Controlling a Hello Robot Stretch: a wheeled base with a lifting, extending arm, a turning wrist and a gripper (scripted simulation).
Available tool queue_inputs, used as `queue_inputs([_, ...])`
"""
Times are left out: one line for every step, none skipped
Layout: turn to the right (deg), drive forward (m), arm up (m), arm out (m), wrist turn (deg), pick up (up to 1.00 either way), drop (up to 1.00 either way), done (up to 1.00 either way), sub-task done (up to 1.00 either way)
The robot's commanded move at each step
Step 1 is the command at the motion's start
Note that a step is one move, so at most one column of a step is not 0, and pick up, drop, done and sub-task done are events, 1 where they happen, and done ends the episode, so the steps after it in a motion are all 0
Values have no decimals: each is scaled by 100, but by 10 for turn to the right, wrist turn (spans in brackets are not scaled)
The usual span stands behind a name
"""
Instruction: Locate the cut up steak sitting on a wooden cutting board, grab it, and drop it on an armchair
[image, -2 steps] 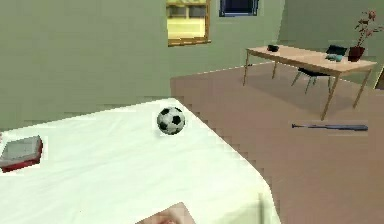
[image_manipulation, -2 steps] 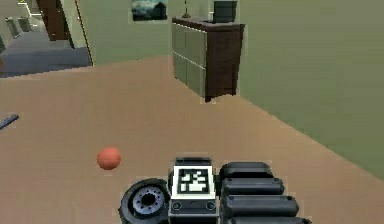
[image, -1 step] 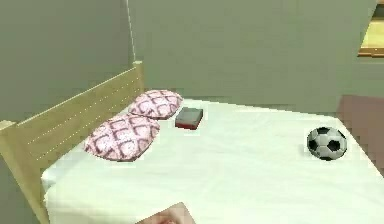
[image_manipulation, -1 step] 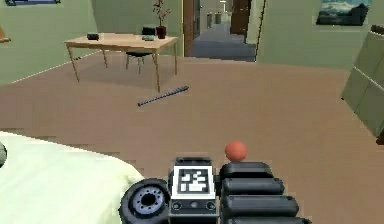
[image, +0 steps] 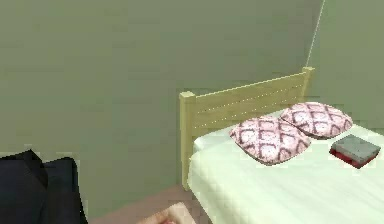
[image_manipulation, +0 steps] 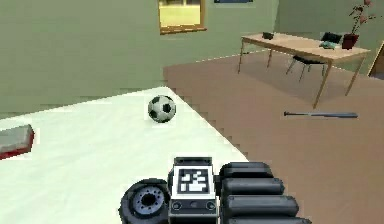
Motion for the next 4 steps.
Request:
queue_inputs([-150, 0, 0, 0, 0, 0, 0, 0, 0])
queue_inputs([450, 0, 0, 0, 0, 0, 0, 0, 0])
queue_inputs([450, 0, 0, 0, 0, 0, 0, 0, 0])
queue_inputs([180, 0, 0, 0, 0, 0, 0, 0, 0])
